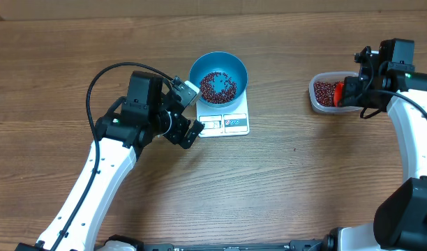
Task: Scoop item into bowl and weigh 150g on scale
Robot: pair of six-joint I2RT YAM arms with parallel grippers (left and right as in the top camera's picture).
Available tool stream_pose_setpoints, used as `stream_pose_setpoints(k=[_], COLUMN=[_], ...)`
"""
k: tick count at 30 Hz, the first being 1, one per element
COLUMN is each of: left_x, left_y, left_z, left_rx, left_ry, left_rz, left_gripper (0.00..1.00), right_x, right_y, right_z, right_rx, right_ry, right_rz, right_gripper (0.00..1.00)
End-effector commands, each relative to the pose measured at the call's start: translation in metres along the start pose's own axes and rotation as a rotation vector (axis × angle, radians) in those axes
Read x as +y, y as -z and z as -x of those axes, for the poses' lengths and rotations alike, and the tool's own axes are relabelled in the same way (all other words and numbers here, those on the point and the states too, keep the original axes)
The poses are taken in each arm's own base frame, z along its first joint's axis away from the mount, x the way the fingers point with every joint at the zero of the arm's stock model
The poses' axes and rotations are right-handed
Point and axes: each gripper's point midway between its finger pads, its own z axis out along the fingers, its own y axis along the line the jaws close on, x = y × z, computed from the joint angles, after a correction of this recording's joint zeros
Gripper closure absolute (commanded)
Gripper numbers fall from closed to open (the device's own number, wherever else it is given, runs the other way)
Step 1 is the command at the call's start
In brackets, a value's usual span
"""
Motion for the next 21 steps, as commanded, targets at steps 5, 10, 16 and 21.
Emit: stream_pose_setpoints(k=[5, 10, 16, 21], left_x=[-0.006, -0.006, -0.006, -0.006], left_y=[0.004, 0.004, 0.004, 0.004], left_z=[0.003, 0.003, 0.003, 0.003], left_rx=[-0.018, -0.018, -0.018, -0.018], left_ry=[-0.032, -0.032, -0.032, -0.032], left_rz=[-0.017, -0.017, -0.017, -0.017], left_gripper=[0.00, 0.00, 0.01, 0.00], right_x=[0.000, -0.001, -0.001, -0.002], right_y=[-0.001, -0.001, -0.001, -0.001], right_z=[0.002, 0.005, 0.011, 0.018], right_rx=[-0.009, -0.024, -0.049, -0.078], right_ry=[0.003, 0.004, 0.008, 0.012], right_rz=[0.001, -0.001, -0.003, -0.005], right_gripper=[0.89, 0.96, 0.90, 0.96])
